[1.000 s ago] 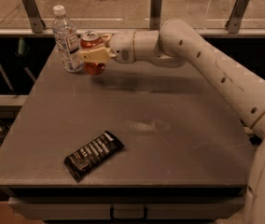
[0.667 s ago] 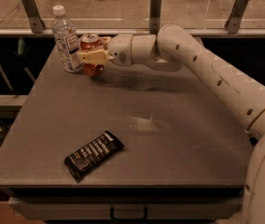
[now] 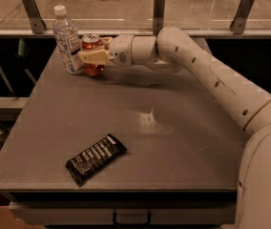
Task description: Move coke can near blue plastic bottle
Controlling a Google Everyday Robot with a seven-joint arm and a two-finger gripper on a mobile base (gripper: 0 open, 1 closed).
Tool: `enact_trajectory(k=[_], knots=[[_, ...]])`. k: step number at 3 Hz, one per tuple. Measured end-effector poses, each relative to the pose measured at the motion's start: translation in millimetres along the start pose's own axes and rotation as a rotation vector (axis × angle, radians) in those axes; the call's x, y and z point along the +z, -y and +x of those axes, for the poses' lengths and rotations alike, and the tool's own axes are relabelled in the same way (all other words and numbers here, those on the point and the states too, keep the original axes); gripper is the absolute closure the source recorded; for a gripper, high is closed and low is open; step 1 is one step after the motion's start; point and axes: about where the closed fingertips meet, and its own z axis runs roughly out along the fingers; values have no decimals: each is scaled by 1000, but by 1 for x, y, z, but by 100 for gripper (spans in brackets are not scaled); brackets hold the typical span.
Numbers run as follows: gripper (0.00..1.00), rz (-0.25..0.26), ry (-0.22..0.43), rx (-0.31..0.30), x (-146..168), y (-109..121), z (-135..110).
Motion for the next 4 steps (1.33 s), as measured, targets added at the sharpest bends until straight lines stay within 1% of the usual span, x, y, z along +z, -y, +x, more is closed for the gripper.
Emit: enact_trajectory(k=[1,2,3,4], knots=[[13,14,-1,-2,-3,7,1],[0,28,6,-3,-9,11,-1],[0,39,17,-26,-26,13,-13],[0,66,12,-70,-67,16,-35]])
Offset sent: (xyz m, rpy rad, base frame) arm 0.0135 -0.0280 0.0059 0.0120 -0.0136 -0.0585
